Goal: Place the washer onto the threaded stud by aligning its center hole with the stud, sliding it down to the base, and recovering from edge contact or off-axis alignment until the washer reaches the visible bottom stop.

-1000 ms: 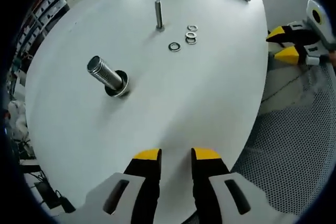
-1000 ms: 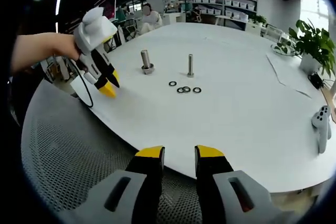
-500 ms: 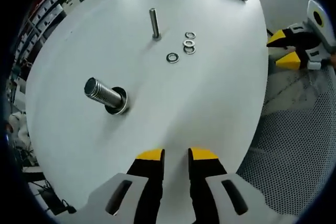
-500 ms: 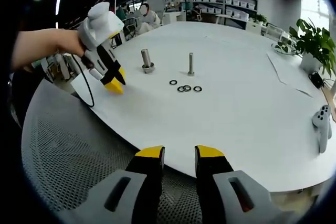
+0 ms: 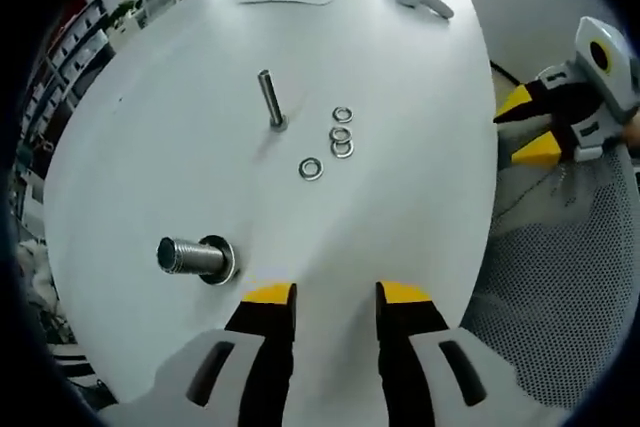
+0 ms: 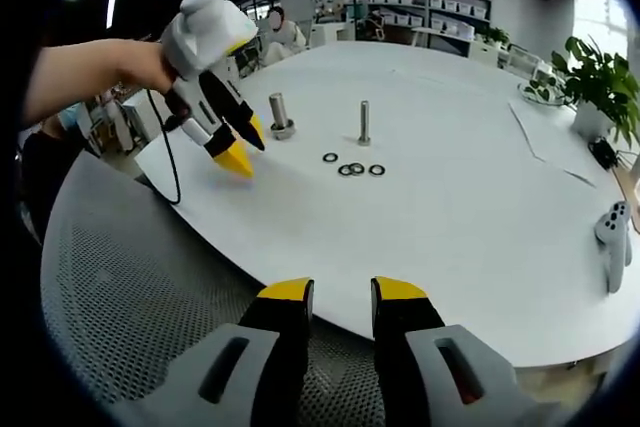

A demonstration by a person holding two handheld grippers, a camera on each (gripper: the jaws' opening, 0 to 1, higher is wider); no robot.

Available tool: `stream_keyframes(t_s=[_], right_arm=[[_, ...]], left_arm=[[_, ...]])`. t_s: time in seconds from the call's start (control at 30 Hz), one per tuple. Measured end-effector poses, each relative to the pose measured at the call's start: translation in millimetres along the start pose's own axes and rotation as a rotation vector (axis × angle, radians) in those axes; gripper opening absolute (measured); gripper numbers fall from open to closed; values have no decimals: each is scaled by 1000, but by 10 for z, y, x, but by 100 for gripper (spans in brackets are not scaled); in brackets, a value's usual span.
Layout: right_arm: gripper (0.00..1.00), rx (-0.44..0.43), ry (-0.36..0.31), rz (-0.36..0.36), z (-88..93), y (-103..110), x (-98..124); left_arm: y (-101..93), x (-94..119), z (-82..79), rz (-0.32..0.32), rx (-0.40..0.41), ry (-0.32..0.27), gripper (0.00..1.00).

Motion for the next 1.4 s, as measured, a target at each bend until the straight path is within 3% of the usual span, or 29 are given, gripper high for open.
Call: stream_keyframes(t_s=[0.43,0.5,0.73,1.03,1.1,1.17,1.4], right_arm=[[25,-4,-6,9,-10,-18,2],[25,-6,-4,10,-8,-19,2],[25,-13,-7,17,-10,-30,3],[26,-13,-14,22,-21,-38,4],[26,-14,-14,21,-19,-37,2],[26,-14,-15,20,-21,-34,3],[25,-12,-21,15,-30,-30,-1]], left_arm=[[150,-185,-456,20,-184,59,27],[165,-239,-493,18,-249,85,27],[167,-364,-619,47,-301,109,25],[187,-426,-664,68,-368,156,23],[155,-443,-666,102,-418,153,22],[170,-446,-669,92,-399,161,22],[124,-459,-688,113,-496,197,20]])
Point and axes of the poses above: the point that each gripper's makers call its tool centre point, and the gripper's own axes: x roughly backward along the fingers, y roughly to its left, z roughly out of its underside, the point moved 2 cm from there along x, roughly backward along the fingers
